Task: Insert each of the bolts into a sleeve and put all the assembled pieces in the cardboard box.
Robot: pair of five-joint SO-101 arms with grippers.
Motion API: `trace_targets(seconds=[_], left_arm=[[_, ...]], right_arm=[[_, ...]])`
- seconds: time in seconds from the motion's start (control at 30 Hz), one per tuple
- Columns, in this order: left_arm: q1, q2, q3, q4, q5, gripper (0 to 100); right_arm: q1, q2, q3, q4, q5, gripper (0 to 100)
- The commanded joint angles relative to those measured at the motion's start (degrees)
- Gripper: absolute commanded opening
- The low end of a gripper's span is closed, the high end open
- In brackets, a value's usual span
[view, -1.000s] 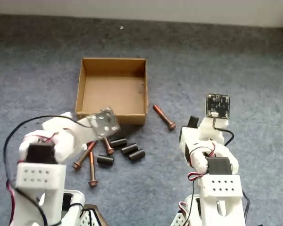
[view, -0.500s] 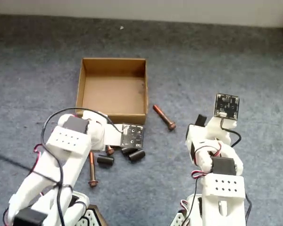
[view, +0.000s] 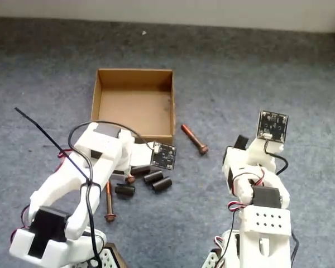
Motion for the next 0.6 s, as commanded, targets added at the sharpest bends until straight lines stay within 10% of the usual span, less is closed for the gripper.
trace_targets(seconds=[0.0,0.57], left_arm=[[-0.4,3.5,-1.8,-1.1,-15.3,17],[3.5,8.4,-1.9,-7.4,-5.9,3]], right_arm=[[0.6,-0.5,-0.7,-1.3,-0.6,0.5],[0.4,-0.5,-0.7,-1.3,-0.4,0.5]])
